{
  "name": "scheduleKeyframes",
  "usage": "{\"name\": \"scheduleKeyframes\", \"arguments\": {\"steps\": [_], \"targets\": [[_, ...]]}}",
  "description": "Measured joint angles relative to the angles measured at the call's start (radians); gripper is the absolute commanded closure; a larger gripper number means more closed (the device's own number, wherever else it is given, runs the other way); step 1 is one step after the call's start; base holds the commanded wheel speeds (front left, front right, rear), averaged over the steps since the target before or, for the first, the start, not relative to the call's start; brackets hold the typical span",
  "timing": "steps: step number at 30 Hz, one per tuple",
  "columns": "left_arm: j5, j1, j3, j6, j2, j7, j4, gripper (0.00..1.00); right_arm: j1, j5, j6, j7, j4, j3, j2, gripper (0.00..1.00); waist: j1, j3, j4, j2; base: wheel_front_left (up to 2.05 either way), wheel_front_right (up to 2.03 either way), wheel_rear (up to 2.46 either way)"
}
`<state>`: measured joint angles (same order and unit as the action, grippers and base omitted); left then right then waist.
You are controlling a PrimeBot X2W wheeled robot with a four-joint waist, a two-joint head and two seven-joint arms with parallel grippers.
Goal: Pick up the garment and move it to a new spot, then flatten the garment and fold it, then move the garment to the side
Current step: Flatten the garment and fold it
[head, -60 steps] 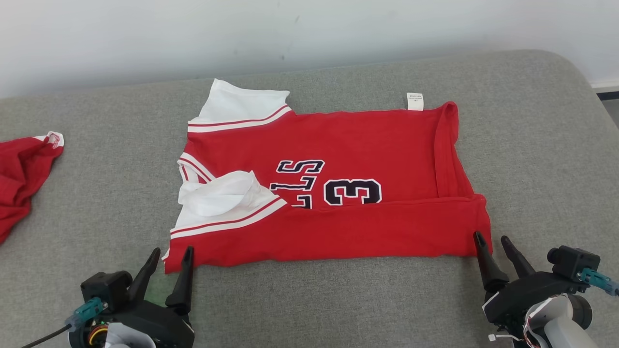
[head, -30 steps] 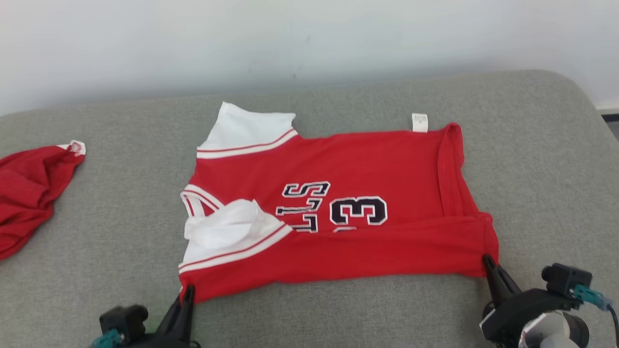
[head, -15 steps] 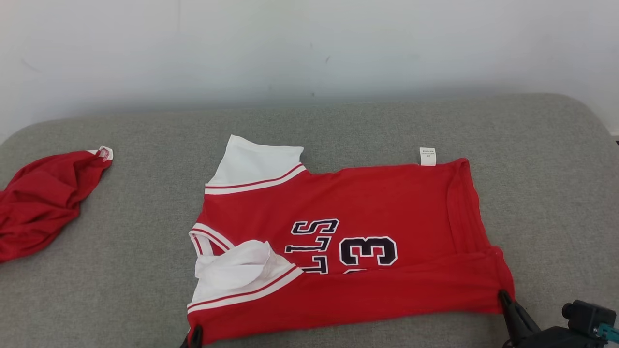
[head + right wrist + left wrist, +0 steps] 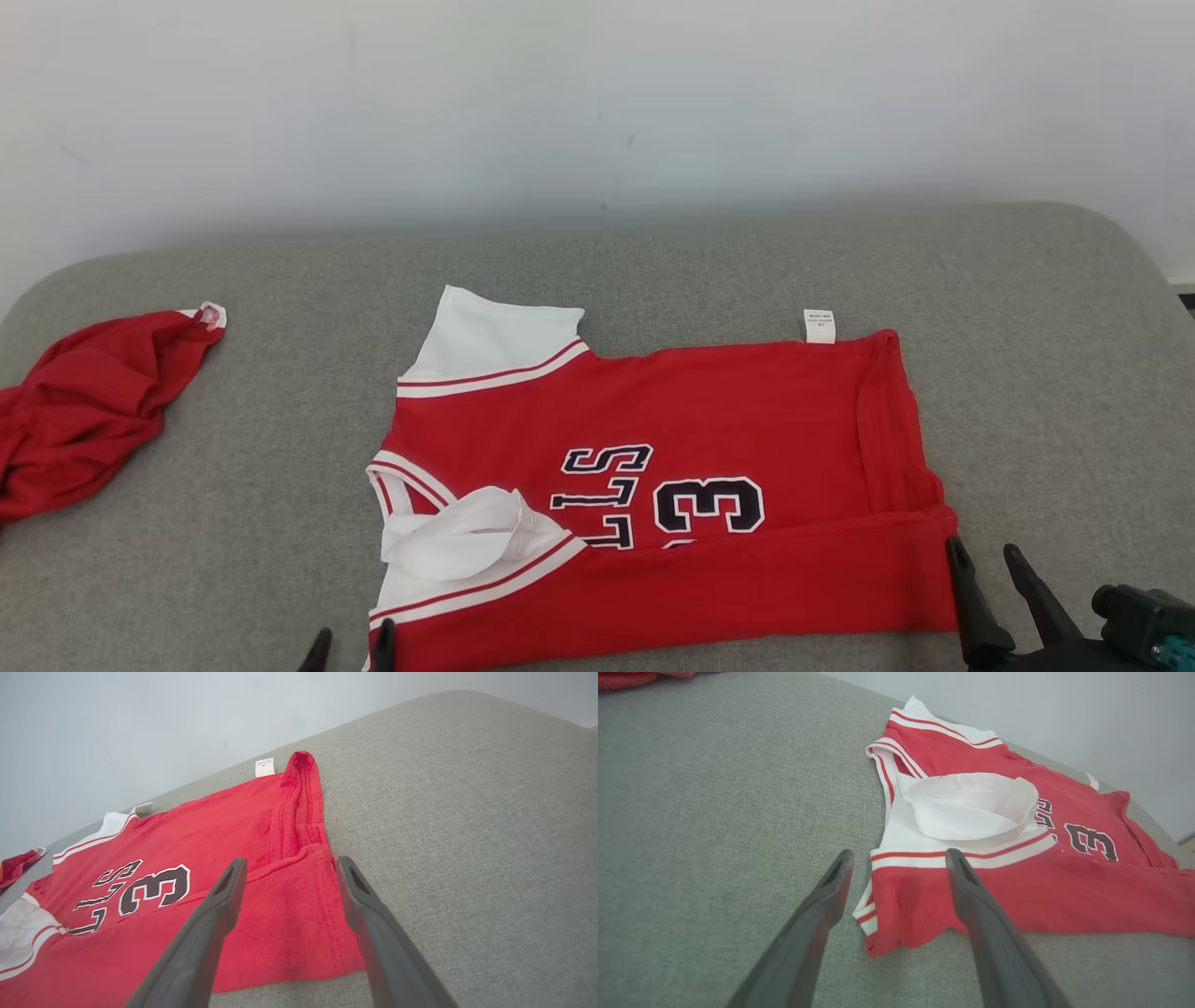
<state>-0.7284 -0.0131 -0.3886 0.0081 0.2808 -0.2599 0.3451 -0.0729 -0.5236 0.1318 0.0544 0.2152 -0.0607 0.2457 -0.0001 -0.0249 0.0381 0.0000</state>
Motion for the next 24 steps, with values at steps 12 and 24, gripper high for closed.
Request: {"name": "scheduleKeyframes", "arguments": {"steps": [12, 24], "targets": [[0.218, 0.039, 0.234, -0.009, -0.05, -0.003, -0.13, 0.0, 0.022, 0.111, 0.0, 0.142, -0.049, 0.026, -0.049, 0.0, 0.0, 0.031, -0.01, 0.0, 0.0, 0.0, 0.0], [0.457, 0.073, 0.353, -0.063, -0.086, -0.003, -0.203, 0.0, 0.025, 0.214, 0.0, 0.202, -0.075, 0.02, -0.065, 0.0, 0.0, 0.044, -0.012, 0.0, 0.0, 0.0, 0.0]]}}
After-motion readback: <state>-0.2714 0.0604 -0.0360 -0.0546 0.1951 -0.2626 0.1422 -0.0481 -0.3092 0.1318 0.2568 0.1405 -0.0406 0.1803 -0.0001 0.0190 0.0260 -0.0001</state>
